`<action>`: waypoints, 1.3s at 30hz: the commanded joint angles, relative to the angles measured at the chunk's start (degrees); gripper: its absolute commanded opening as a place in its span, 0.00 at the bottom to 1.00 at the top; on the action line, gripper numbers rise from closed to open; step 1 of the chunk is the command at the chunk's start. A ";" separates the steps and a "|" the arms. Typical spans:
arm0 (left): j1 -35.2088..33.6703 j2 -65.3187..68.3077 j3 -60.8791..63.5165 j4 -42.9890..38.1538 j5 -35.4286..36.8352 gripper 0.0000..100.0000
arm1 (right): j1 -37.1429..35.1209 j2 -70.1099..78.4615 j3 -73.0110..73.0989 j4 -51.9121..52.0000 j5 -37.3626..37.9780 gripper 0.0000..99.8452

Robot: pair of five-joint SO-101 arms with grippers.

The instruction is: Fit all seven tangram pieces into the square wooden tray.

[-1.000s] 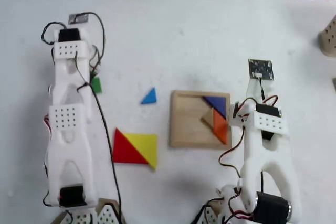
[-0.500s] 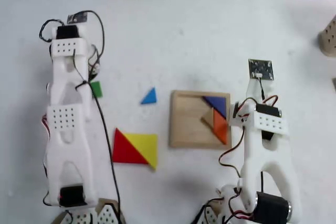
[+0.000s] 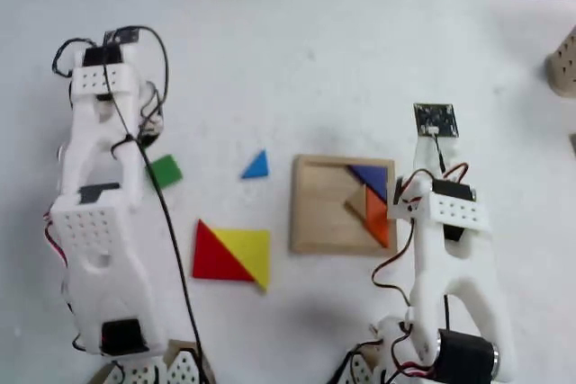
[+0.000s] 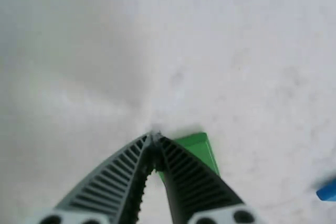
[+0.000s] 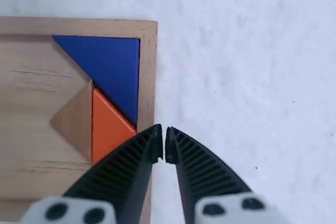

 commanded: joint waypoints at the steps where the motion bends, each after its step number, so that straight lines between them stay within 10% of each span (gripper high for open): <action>1: -0.40 -9.98 12.13 -7.65 3.87 0.02 | -0.57 -2.07 -0.44 -1.01 0.70 0.02; 9: -0.66 -28.53 39.47 -27.16 6.86 0.02 | -0.57 -2.07 -0.35 -1.01 0.97 0.02; 18: -0.40 -35.91 41.05 -20.48 7.12 0.03 | -0.57 -2.07 -0.35 -1.01 1.05 0.02; 27: -0.40 -35.74 42.81 -16.09 24.26 0.38 | -0.57 -2.07 -0.35 -1.01 1.05 0.02; 39: 0.40 -28.44 46.07 -22.68 25.32 0.33 | -0.57 -2.07 -0.35 -0.92 1.05 0.02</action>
